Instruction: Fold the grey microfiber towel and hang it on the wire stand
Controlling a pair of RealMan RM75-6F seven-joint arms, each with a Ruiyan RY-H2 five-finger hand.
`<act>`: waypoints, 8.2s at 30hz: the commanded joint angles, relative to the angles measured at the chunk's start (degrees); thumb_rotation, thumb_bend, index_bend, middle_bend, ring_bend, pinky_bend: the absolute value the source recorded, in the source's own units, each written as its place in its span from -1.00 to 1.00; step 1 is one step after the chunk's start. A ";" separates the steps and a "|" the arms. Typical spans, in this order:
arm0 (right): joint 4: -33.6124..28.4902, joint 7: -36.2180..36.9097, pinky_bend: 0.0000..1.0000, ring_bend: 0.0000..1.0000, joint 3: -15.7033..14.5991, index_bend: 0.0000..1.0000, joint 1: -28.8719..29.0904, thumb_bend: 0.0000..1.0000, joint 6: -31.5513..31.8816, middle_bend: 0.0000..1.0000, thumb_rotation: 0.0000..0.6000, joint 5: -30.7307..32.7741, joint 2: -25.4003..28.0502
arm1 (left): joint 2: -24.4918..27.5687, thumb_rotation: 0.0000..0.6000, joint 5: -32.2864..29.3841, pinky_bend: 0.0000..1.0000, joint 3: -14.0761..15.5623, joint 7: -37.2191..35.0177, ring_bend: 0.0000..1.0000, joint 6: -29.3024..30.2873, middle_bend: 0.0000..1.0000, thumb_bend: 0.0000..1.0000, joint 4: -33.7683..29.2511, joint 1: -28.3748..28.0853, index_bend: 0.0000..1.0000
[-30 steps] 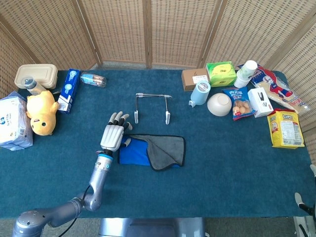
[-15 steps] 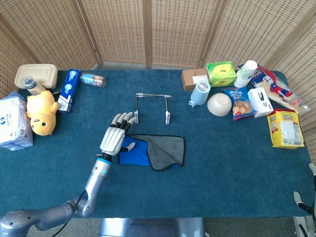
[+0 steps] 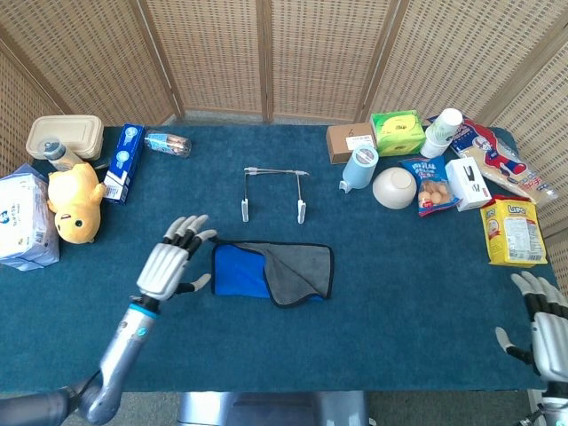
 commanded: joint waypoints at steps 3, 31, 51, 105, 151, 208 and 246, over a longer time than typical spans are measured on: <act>-0.35 0.75 -1.00 -1.00 0.45 -0.76 3.30 -0.44 -3.24 -0.82 1.00 -2.19 -0.54 | 5.82 1.00 1.86 -1.00 3.44 0.28 -1.00 3.79 -0.88 -0.31 -4.10 4.47 -0.61; -3.76 -4.36 -1.00 -1.00 -0.22 -0.72 18.11 -0.51 -18.61 -0.81 1.00 -6.89 -7.96 | 16.94 1.00 6.91 -1.00 8.46 -7.94 -1.00 20.54 -0.74 -0.31 -4.06 21.04 -0.43; 0.47 -23.82 -1.00 -1.00 0.98 -0.78 27.83 -0.53 -24.87 -0.88 1.00 -1.57 -25.38 | 17.48 1.00 8.57 -1.00 4.33 -14.48 -1.00 22.73 -0.74 -0.31 -0.70 23.27 -0.43; 24.96 -22.32 -1.00 -1.00 3.18 -0.87 40.15 -0.53 -25.85 -0.94 1.00 -1.37 -45.54 | 18.47 1.00 7.70 -1.00 1.24 -18.70 -1.00 20.79 -0.79 -0.31 -1.19 25.42 -0.44; 32.22 -18.15 -1.00 -0.99 8.81 -0.52 39.88 -0.39 -23.67 -0.82 1.00 7.66 -43.55 | 18.54 1.00 8.29 -1.00 0.89 -19.37 -1.00 20.84 -0.80 -0.31 -1.81 26.32 -0.44; 17.58 -24.57 -1.00 -1.00 2.45 -0.63 36.21 -0.40 -22.85 -0.84 1.00 11.76 -37.06 | 20.45 1.00 10.80 -1.00 1.47 -14.04 -1.00 17.93 -0.80 -0.31 0.87 23.29 -0.41; 14.57 -32.93 -1.00 -1.00 4.41 -0.70 40.18 -0.40 -24.07 -0.86 1.00 14.78 -37.98 | 19.46 1.00 9.70 -1.00 1.78 -16.21 -1.00 17.69 -0.83 -0.31 2.30 23.46 -0.43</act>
